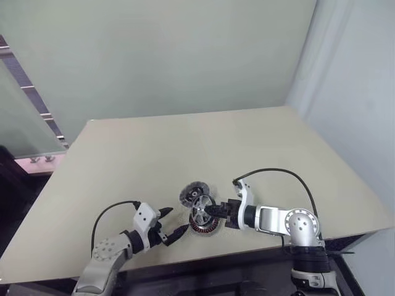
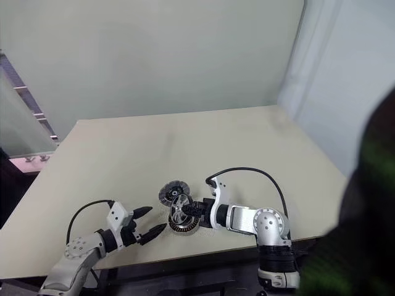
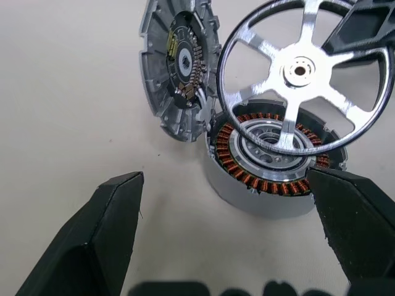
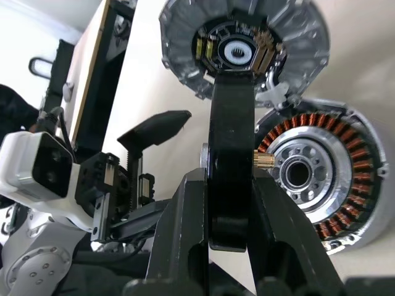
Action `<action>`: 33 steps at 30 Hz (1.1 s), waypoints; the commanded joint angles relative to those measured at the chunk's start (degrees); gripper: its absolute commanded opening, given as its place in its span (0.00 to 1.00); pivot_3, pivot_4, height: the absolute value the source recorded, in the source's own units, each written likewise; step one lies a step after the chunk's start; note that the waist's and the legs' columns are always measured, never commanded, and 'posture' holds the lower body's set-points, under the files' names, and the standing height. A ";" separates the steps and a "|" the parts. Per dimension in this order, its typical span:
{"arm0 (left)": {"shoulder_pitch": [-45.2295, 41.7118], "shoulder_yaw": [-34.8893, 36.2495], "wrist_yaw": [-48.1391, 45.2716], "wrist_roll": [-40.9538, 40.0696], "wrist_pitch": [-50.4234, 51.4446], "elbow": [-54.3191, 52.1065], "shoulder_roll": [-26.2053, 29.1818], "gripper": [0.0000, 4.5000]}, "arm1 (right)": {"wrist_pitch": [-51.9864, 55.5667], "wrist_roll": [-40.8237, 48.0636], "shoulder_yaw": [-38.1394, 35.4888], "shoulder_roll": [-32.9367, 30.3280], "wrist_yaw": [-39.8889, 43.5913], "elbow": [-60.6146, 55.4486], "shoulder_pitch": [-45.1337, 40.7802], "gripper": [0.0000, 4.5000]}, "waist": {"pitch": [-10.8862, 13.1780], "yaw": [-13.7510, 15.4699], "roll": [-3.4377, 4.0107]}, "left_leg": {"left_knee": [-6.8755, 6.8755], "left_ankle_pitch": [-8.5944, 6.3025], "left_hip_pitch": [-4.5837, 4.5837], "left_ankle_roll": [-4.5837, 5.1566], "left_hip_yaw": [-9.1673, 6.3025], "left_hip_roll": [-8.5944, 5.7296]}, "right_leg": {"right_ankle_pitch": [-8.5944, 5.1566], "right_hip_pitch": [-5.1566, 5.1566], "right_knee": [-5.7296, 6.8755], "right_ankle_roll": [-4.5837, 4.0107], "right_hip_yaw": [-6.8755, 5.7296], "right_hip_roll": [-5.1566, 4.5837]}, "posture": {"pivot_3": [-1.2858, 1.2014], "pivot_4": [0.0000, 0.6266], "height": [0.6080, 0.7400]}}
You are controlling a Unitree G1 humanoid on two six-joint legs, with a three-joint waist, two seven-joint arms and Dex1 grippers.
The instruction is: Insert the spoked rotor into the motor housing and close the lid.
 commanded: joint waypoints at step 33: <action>0.18 1.09 0.71 -0.45 -0.88 -1.41 -0.04 1.00 | -0.32 -7.73 0.54 1.13 4.05 3.53 -0.08 0.09 | -0.01 -0.02 -0.01 | 0.03 0.00 0.12 0.00 0.02 0.01 | 0.00 0.11 0.03 0.00 -0.01 0.00 | 0.52 0.00 1.00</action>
